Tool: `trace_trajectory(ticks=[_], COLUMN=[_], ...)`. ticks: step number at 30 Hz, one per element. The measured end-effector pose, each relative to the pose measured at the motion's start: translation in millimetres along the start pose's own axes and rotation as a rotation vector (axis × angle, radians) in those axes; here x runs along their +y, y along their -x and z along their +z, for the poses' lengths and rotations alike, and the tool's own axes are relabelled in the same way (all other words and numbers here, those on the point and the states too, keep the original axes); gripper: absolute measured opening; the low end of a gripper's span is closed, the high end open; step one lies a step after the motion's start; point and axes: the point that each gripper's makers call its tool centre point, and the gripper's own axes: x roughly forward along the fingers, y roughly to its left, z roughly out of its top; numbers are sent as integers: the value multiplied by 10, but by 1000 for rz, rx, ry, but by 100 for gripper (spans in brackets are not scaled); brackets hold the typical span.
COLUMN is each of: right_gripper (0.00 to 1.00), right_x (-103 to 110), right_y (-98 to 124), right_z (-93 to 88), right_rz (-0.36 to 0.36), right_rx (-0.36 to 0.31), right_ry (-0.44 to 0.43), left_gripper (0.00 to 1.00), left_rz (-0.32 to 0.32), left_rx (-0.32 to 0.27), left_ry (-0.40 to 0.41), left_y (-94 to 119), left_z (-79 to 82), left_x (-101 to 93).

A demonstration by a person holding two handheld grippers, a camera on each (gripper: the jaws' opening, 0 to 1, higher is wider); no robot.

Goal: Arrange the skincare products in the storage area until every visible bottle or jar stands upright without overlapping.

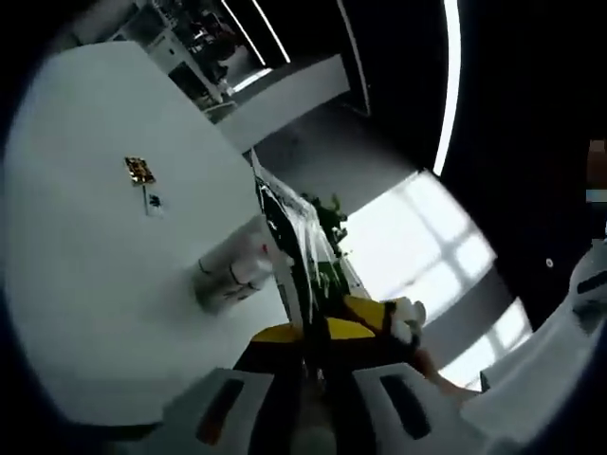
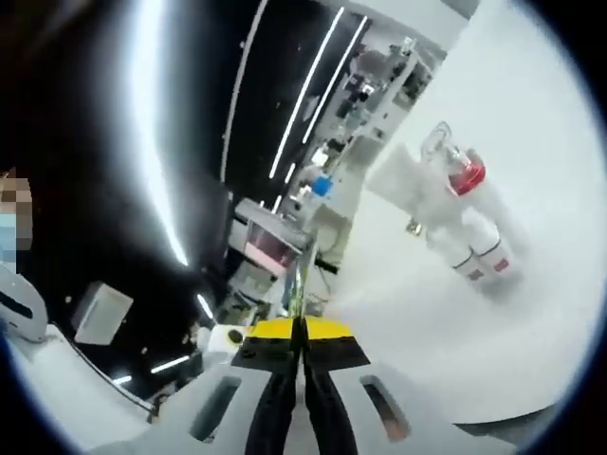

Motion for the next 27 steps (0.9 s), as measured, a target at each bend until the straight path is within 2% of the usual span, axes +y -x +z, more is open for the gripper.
trace_trajectory(ticks=[2,5,9,12,13,17,21,24,27], right_gripper=[1,2,6,9,10,19,28,32,37], right_x=[-40,-82,-177,-186,-183,-177,-218,-303,-366], right_y=[-29,-51,-64,-83,-97,-94,-34,37,95], right_z=[-58,-52,-86,-108,-100,-149,-155,-122,-95], right_rz=[-32,-54,-82,-77,-66,-58,-53,-72,-97], right_rx=[34,57,134,157,150,185,215,214,220], right_ry=[32,90,291,373,424,450,521,532,561], left_gripper=[1,0,0,0,0,0,0,0,0], left_rz=[45,63,77,79,82,87,90,113,124], left_rx=[11,15,19,12,9,14,25,34,47], left_ry=[-12,18,42,70,75,91,108,108,104], left_y=[-5,-3,6,7,5,-13,-85,-93,-99], left_z=[-16,10,22,12,8,3,-15,-2,-32], left_x=[56,132,208,224,225,255,301,398,411])
